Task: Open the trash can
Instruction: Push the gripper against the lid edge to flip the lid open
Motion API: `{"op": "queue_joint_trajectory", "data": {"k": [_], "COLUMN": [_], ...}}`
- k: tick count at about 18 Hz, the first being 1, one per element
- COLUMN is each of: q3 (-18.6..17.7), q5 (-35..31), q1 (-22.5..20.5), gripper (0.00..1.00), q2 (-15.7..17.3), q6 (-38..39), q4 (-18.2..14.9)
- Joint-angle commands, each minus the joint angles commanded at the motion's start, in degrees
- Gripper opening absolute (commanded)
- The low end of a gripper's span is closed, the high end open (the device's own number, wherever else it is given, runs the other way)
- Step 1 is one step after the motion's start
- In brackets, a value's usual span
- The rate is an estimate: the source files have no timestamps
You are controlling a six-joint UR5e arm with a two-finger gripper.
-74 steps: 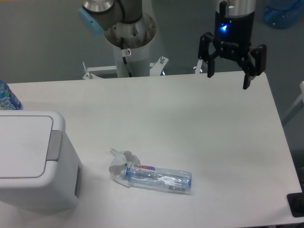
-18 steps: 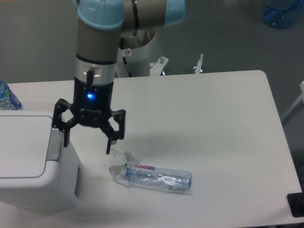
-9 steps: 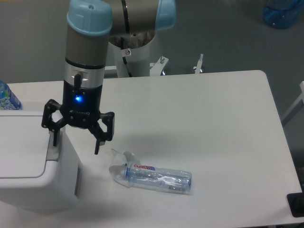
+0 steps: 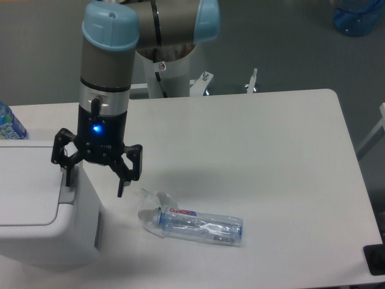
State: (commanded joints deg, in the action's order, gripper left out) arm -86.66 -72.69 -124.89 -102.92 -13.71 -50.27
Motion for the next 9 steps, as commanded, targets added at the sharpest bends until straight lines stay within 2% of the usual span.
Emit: {"op": "queue_joint_trajectory", "data": {"k": [9], "q3": [-0.09], "q5": [0.0], "q1": [0.0], "gripper": [1.0], "q2": [-0.44], "q6": [-0.09], "q4": [0.0]}}
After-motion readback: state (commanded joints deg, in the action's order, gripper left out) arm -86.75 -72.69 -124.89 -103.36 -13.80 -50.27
